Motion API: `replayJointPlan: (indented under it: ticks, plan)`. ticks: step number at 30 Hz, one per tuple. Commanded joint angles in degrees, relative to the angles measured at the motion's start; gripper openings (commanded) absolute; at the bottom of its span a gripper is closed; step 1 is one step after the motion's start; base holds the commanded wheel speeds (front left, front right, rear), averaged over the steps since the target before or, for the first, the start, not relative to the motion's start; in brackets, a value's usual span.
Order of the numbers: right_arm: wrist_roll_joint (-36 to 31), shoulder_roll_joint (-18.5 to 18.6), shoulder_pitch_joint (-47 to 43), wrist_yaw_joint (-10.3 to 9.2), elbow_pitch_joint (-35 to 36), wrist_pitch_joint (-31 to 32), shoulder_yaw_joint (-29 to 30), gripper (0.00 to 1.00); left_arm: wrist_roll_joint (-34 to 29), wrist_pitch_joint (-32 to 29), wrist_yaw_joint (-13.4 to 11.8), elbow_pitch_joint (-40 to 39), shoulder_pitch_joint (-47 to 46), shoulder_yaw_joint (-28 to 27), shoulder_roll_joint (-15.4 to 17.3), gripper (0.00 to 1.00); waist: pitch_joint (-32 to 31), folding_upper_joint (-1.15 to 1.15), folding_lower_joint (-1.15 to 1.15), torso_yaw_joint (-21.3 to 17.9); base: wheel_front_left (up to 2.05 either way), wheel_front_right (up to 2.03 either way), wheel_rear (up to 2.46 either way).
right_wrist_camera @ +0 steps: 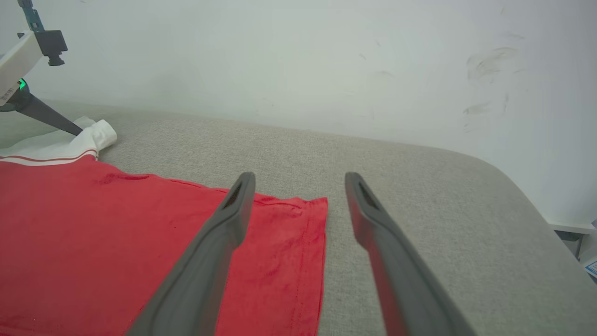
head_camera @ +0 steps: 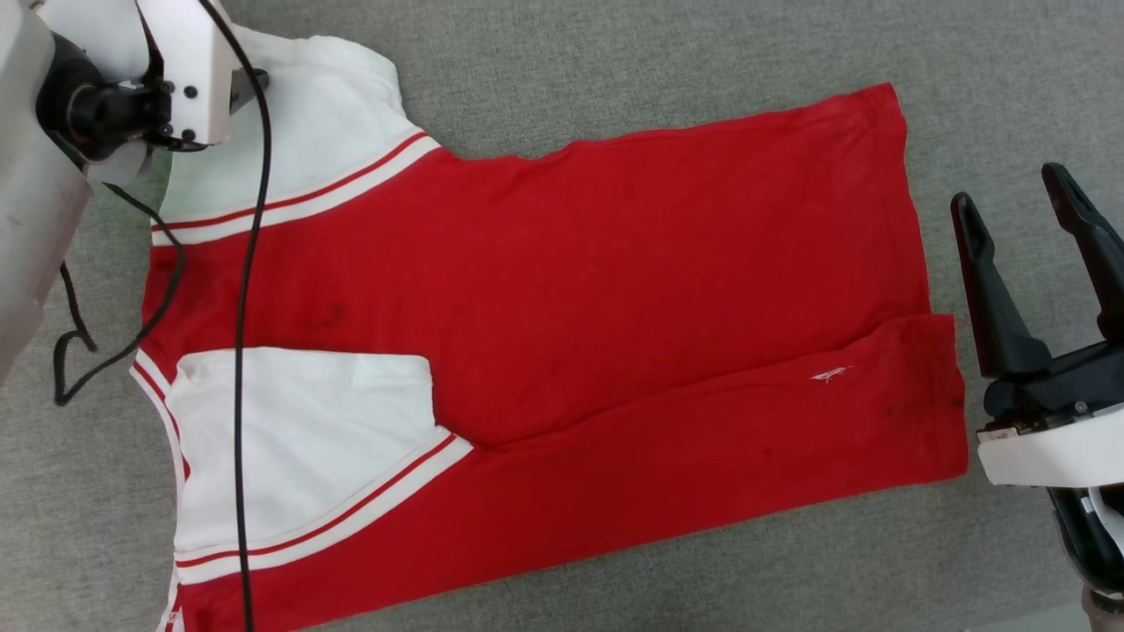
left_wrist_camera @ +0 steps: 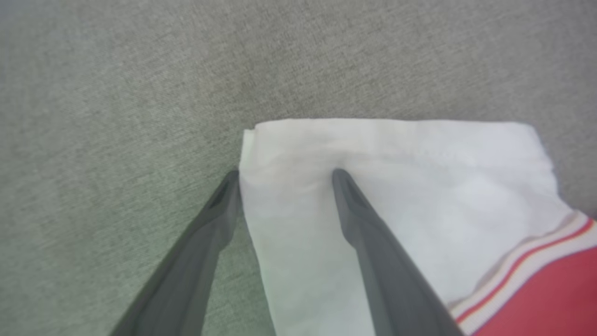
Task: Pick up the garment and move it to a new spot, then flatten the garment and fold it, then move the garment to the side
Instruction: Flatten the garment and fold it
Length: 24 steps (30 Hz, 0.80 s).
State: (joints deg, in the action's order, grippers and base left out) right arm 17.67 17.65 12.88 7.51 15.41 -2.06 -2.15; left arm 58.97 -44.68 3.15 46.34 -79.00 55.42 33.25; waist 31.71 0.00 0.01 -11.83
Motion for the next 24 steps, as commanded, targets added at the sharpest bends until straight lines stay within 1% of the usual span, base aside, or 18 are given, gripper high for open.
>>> replayJointPlan:
  ticks: [1, 5, 7, 9, 12, 14, 16, 20, 24]
  plan:
    - [0.2, 0.2, 0.6, -0.05, -0.3, -0.5, -0.1, 1.0, -0.4, -1.1, 0.4, 0.9, 1.3, 1.2, -0.3, 1.0, 0.5, 0.0, -0.01, -0.2, 0.0, 0.0, 0.0]
    - [0.4, 0.3, 1.2, -0.05, -0.7, -0.8, -0.1, 1.0, -0.3, -2.9, 1.1, 1.5, 2.7, 2.5, -0.7, 1.0, 1.0, 0.0, -0.01, -0.1, 0.0, 0.0, 0.0]
    - [0.6, 0.5, 1.4, -0.05, -0.9, -0.8, 0.0, 1.0, -0.6, -2.6, 1.4, 1.2, 3.0, 2.8, -0.8, 0.0, 1.0, 0.0, -0.01, 0.0, 0.0, 0.0, 0.0]
    - [1.0, 0.6, 1.8, -0.05, -1.1, -0.8, 0.1, 1.0, -1.1, -1.9, 1.8, 1.0, 3.1, 3.2, -0.8, 0.0, 0.8, 0.0, -0.01, 0.2, 0.0, 0.0, 0.0]
    - [0.9, 1.9, 3.1, -0.05, -0.8, -1.4, 0.9, 1.0, -1.0, -0.3, 2.4, 0.5, 3.1, 3.1, -0.8, 0.0, -0.1, 0.0, -0.01, 0.7, 0.0, 0.0, 0.0]
    - [1.1, 3.2, 4.1, -0.05, -0.8, -0.8, 1.7, 1.0, -1.8, 1.3, 2.8, -0.2, 2.9, 3.4, -0.8, 0.0, -1.2, 0.0, -0.01, 1.4, 0.0, 0.0, 0.0]
    - [1.7, 5.3, 5.5, -0.05, -1.0, 0.6, 2.5, 1.0, -2.1, 3.8, 3.1, -1.0, 2.4, 3.2, -1.3, 0.0, -2.4, 0.0, -0.01, 2.4, 0.0, 0.0, 0.0]
    - [5.1, 10.0, 8.8, -0.05, -2.2, 6.7, 1.8, 1.0, -1.3, 8.3, 3.9, -3.2, 2.8, 2.7, -2.6, 0.0, -4.9, 0.0, -0.01, 4.5, 0.0, 0.0, 0.0]
    - [9.8, 16.9, 12.1, -0.05, -5.5, 16.5, -1.6, 1.0, -2.0, 11.8, 4.2, -6.5, 3.7, 4.1, -3.3, 0.0, -6.8, 0.0, -0.01, 6.9, 0.0, 0.0, 0.0]
